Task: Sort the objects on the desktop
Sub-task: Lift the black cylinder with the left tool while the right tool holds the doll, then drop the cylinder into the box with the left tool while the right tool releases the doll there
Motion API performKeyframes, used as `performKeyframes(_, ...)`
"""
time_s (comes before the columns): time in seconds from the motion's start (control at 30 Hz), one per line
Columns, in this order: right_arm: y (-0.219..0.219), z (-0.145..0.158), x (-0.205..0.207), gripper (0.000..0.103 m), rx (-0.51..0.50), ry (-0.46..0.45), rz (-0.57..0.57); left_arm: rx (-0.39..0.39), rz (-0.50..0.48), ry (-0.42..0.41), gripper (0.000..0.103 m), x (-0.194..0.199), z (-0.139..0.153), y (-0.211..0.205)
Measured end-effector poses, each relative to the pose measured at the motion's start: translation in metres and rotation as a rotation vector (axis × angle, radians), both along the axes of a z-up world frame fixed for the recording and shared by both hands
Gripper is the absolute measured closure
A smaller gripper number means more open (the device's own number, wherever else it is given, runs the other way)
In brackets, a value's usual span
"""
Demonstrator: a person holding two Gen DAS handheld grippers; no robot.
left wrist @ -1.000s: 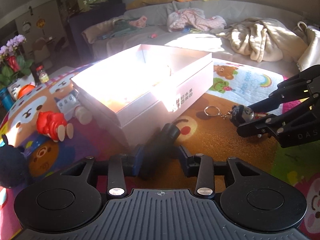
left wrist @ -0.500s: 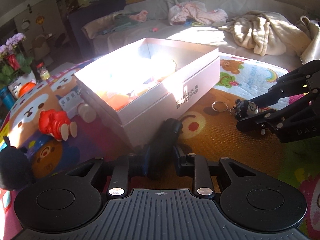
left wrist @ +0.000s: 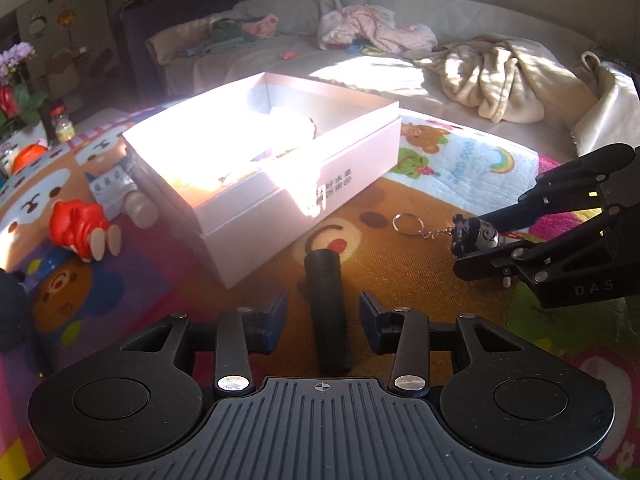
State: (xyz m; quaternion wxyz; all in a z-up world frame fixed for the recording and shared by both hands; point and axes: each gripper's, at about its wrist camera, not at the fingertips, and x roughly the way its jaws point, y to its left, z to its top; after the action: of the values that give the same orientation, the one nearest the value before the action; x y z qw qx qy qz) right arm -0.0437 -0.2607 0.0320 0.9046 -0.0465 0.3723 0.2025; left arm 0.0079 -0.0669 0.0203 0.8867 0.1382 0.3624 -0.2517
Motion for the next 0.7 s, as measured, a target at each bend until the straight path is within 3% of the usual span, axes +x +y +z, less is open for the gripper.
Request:
performKeyframes(0.07,0.0,-0.001,-0.002,0.067,0.0,0.005,0.003,0.013,0.014,0.007,0.061,-0.003,-0.005,-0.004)
performKeyframes(0.13,0.0,-0.002,-0.003,0.067,-0.001,0.008,0.001,0.008,0.022,0.0,0.071,-0.009,-0.005,-0.006)
performKeyframes(0.17,0.0,-0.001,-0.005,0.067,0.0,0.007,0.0,0.013,0.022,-0.008,0.082,-0.012,-0.004,-0.007)
performKeyframes(0.3,-0.007,0.013,-0.015,0.067,0.001,-0.001,-0.001,0.02,0.002,-0.044,0.082,-0.032,0.007,-0.011)
performKeyframes(0.4,-0.019,0.052,-0.028,0.067,0.003,-0.084,-0.001,-0.047,-0.012,-0.115,0.082,-0.043,0.044,-0.005)
performKeyframes(0.53,-0.034,0.13,-0.03,0.067,0.068,-0.233,-0.002,-0.106,-0.02,-0.29,0.082,-0.04,0.107,-0.003)
performKeyframes(0.6,-0.034,0.162,-0.022,0.067,0.099,-0.291,0.01,-0.101,-0.012,-0.346,0.082,-0.029,0.123,-0.008)
performKeyframes(0.7,-0.026,0.184,-0.001,0.067,0.096,-0.344,0.01,-0.084,-0.005,-0.377,0.082,-0.004,0.124,-0.018)
